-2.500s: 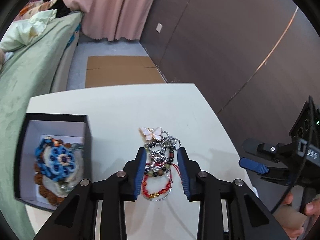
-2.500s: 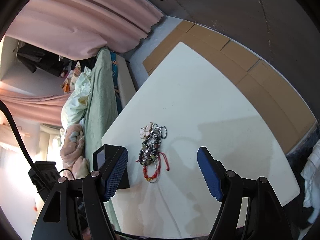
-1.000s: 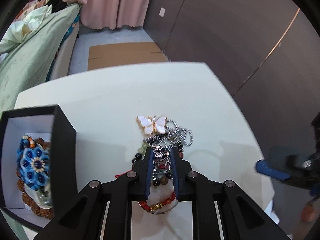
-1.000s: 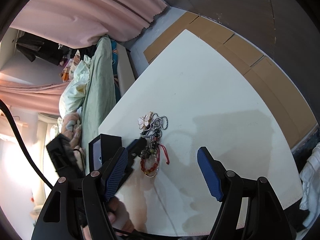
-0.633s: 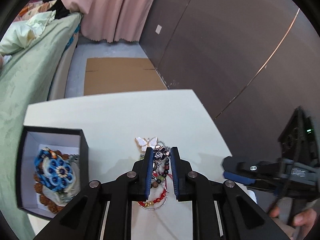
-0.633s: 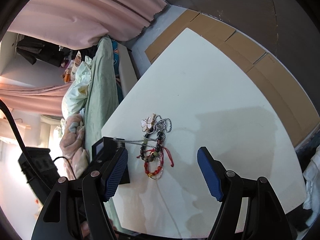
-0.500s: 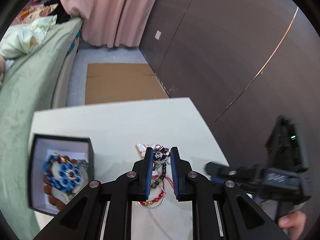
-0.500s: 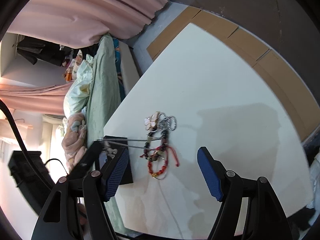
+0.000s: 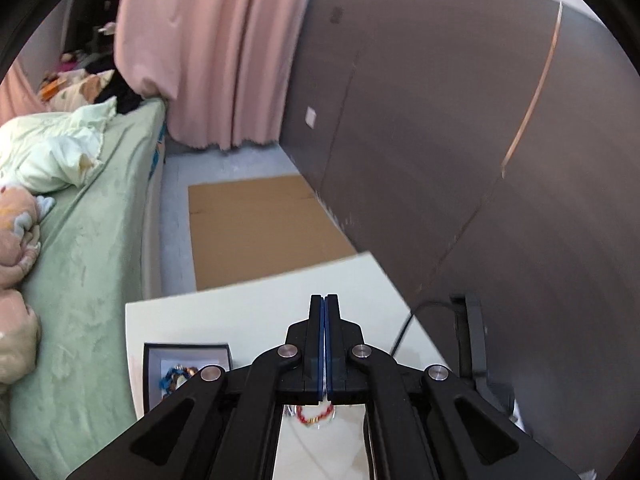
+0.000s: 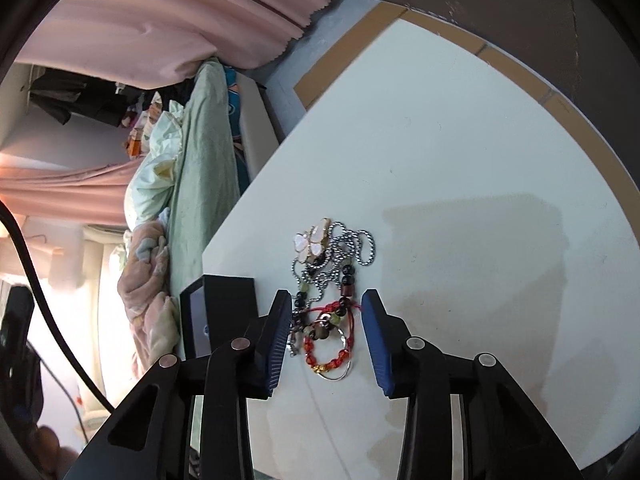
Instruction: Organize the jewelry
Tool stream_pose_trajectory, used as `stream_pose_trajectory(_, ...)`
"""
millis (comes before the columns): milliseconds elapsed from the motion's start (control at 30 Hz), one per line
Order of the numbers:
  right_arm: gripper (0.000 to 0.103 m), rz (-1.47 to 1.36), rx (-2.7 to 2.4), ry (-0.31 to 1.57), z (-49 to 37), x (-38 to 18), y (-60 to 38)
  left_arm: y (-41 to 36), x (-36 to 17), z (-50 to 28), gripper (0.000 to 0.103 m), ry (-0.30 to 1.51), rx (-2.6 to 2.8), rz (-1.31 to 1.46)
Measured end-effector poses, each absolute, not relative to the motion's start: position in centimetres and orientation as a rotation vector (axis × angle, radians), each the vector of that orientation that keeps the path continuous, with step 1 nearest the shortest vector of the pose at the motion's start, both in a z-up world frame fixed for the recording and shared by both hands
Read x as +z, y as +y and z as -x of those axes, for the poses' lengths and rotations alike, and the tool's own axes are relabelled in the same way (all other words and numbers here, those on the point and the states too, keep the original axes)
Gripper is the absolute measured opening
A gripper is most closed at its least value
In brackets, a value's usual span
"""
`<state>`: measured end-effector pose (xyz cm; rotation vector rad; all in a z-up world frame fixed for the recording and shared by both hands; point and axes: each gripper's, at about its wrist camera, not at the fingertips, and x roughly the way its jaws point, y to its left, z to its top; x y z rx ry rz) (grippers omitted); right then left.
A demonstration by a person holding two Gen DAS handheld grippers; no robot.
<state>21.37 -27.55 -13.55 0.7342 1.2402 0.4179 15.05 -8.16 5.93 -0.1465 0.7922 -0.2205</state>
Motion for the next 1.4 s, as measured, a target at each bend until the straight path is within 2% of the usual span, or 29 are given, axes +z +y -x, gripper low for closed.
stream_pose_trajectory(267, 0.039, -0.810, 0.436, 1.227, -20.5, -12.8, -30.2, -8.9, -1.1, -16.2, 0.000, 1.028, -0.194, 0.166)
stream_pose_trajectory(333, 0.039, -0.811, 0.434, 1.222, -20.5, -12.6, -30.8, -9.1, -2.8, -16.3, 0.005, 1.067, -0.185, 0.173)
stream_pose_trajectory(367, 0.039, -0.814, 0.432, 1.221, -20.6, -12.6, -31.1, -9.2, -3.5, -16.3, 0.016, 1.080, -0.178, 0.170)
stream_pose_trajectory(400, 0.039, -0.821, 0.431, 1.220, -20.6, -12.6, -31.4, -9.3, -4.3, -16.2, 0.035, 1.094, -0.171, 0.163)
stream_pose_trajectory(433, 0.039, -0.826, 0.430, 1.218, -20.7, -12.5, -31.6, -9.5, -4.7, -16.1, 0.047, 1.100, -0.170, 0.159)
stream_pose_trajectory(467, 0.039, -0.829, 0.430, 1.216, -20.8, -12.5, -31.9, -9.6, -5.2, -15.9, 0.064, 1.105, -0.171, 0.149)
stream_pose_trajectory(500, 0.039, -0.830, 0.431, 1.213, -20.8, -12.4, -32.0, -9.7, -5.5, -15.7, 0.068, 1.104, -0.172, 0.133)
stream_pose_trajectory(733, 0.039, -0.844, 0.443, 1.198, -20.7, -11.9, -32.8, -10.9, -6.0, -14.6, 0.068, 1.063, -0.174, -0.127)
stream_pose_trajectory(767, 0.039, -0.847, 0.443, 1.196, -20.7, -12.0, -32.9, -11.1, -6.2, -14.4, 0.065, 1.058, -0.181, -0.178)
stream_pose_trajectory(867, 0.039, -0.855, 0.441, 1.194, -20.7, -11.9, -33.2, -11.3, -6.8, -14.7, 0.046, 1.083, -0.213, -0.241)
stream_pose_trajectory(1033, 0.039, -0.859, 0.441, 1.192, -20.7, -11.9, -33.2, -11.7, -8.0, -15.1, 0.044, 1.130, -0.234, -0.331)
stream_pose_trajectory(1067, 0.039, -0.860, 0.442, 1.191, -20.7, -11.9, -33.2, -11.9, -8.2, -15.1, 0.041, 1.137, -0.235, -0.351)
stream_pose_trajectory(1200, 0.039, -0.858, 0.443, 1.190, -20.7, -11.9, -33.2, -12.5, -9.4, -15.4, 0.039, 1.178, -0.235, -0.436)
stream_pose_trajectory(1267, 0.039, -0.859, 0.443, 1.191, -20.7, -12.0, -33.2, -12.5, -10.3, -15.7, 0.032, 1.215, -0.226, -0.450)
stream_pose_trajectory(1400, 0.039, -0.858, 0.448, 1.190, -20.7, -11.8, -33.4, -12.6, -11.8, -16.7, 0.030, 1.254, -0.195, -0.479)
